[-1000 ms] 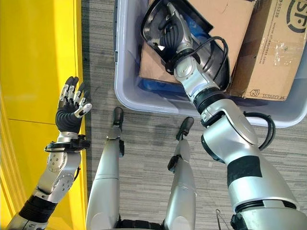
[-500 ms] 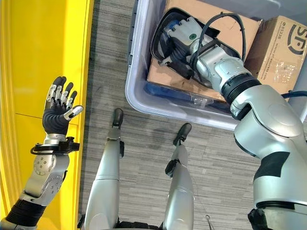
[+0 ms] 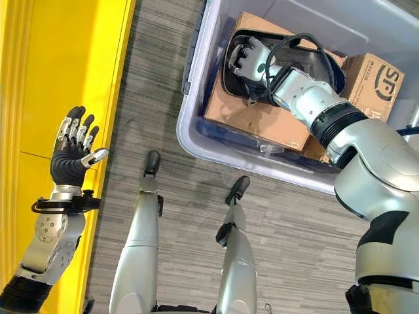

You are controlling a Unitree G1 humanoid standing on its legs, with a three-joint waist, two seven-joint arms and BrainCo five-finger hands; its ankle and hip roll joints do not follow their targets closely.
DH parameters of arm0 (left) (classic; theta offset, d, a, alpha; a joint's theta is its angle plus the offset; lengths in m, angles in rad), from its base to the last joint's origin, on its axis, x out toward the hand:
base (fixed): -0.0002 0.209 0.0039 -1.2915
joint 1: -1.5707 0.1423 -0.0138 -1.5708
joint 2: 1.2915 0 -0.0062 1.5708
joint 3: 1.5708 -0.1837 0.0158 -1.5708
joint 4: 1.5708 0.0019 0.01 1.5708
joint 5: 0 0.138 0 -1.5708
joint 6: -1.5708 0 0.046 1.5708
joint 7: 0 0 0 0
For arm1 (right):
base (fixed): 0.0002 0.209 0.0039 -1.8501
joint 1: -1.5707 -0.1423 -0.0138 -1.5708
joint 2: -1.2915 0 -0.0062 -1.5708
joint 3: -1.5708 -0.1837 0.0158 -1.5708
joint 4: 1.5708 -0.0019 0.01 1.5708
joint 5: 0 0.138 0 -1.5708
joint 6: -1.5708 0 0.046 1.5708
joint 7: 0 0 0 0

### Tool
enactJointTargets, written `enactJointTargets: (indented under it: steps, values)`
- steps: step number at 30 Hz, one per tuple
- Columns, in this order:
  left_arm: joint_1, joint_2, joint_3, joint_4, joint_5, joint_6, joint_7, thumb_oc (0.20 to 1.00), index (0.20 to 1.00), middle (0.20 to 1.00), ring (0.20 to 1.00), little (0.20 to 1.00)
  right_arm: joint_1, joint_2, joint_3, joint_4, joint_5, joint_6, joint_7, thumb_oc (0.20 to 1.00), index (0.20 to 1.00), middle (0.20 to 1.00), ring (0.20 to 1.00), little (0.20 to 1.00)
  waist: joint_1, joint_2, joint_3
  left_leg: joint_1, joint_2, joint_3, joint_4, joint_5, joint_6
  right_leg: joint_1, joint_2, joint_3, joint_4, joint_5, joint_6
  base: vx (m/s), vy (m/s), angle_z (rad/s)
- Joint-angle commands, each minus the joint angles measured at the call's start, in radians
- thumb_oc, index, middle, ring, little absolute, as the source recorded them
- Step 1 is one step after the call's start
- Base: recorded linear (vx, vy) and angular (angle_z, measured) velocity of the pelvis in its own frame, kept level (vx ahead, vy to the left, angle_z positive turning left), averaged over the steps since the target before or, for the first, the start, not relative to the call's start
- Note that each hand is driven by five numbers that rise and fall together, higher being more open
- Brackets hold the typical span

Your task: Move parts from the plastic box to the shelf.

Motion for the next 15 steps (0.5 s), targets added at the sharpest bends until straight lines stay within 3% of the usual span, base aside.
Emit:
enactJointTargets:
  steps: [1,6,11,15]
  values:
    - [0.032,0.021,0.028,-0.111,0.039,-0.034,-0.012,1.0,1.0,1.0,1.0,1.0,0.019,-0.139,0.096,0.0,-0.088,-0.014,0.073,1.0,1.0,1.0,1.0,1.0,0.034,0.027,0.083,0.125,-0.018,0.071,-0.191,0.016,0.044,0.107,-0.049,0.042,0.164,-0.225,0.072,0.0,0.0,0.0]
    - [0.047,0.043,0.037,-0.117,0.05,-0.026,-0.013,1.0,1.0,1.0,1.0,1.0,0.021,-0.186,0.096,-0.088,-0.121,-0.045,0.091,1.0,1.0,1.0,1.0,1.0,0.038,0.0,0.083,0.13,-0.014,0.072,-0.192,0.016,0.042,0.114,-0.048,0.042,0.162,-0.224,0.073,0.0,0.0,0.0]
    - [0.079,0.085,0.059,-0.132,0.067,-0.012,-0.016,1.0,1.0,1.0,1.0,1.0,0.012,-0.31,0.096,-0.312,-0.125,-0.109,0.127,1.0,1.0,1.0,1.0,1.0,0.04,-0.05,0.083,0.137,-0.01,0.075,-0.193,0.014,0.041,0.121,-0.044,0.042,0.16,-0.219,0.075,0.0,0.0,0.0]
    - [0.09,0.093,0.065,-0.139,0.074,-0.005,-0.017,1.0,1.0,1.0,1.0,1.0,0.014,-0.369,0.096,-0.422,-0.096,-0.14,0.15,1.0,1.0,1.0,1.0,1.0,0.036,-0.062,0.083,0.144,-0.008,0.075,-0.196,0.014,0.04,0.126,-0.043,0.044,0.158,-0.219,0.076,0.0,0.0,0.0]
